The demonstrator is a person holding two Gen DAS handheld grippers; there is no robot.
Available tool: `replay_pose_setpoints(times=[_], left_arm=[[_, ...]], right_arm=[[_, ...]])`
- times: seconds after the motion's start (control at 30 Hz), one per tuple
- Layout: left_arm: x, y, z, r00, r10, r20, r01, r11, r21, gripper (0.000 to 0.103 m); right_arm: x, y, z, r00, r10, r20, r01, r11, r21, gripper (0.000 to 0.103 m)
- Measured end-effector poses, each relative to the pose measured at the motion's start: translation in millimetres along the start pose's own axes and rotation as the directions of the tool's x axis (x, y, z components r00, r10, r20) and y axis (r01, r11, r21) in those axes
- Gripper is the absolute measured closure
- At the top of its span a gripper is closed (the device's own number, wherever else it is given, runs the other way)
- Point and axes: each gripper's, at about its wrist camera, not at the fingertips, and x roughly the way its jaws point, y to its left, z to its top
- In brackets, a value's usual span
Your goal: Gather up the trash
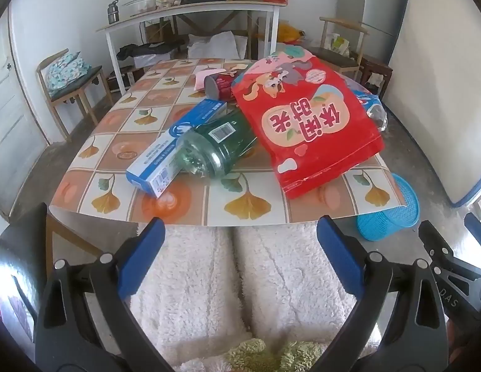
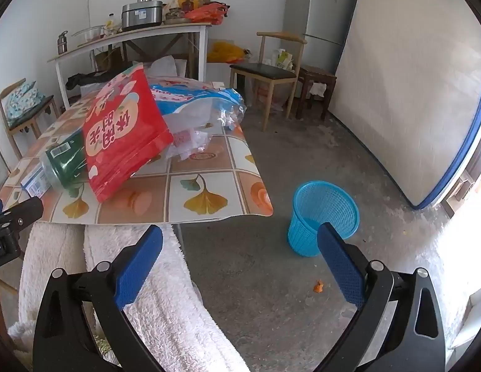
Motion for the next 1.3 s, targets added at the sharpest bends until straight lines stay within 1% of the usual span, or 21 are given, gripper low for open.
replay_pose_setpoints(times=[0.3,0.33,0.43,1.3], left_arm=[[-4.0,1.6,-1.9,1.0,-0.005,-0.003,0.005,1.0,-0.001,0.009],[2.5,6.6,-3.4,1.0,0.001,-0.009,-0.001,1.0,-0.003,0.009],[2.4,9.1,-5.4,1.0,0.0,-0.011,0.0,1.0,-0.002,0.009],[3.8,7.0,-3.3,1.0,0.004,-0.024,-0.004,1.0,-0.004,0.009]], right_arm=[[-2.5,4.5,2.2,1.0,0.006,-0.002,-0.006,1.0,-0.003,0.006],[-2.9,4.6,2.1,1.0,0.007,-0.002,-0.007,1.0,-0.003,0.006],[-0.8,3.5,2.0,1.0,0.01,-0.005,-0.01,1.0,-0.004,0.006],[-1.7,6.4,0.8,1.0,0.013,-0.001,-0.013,1.0,-0.013,0.006]])
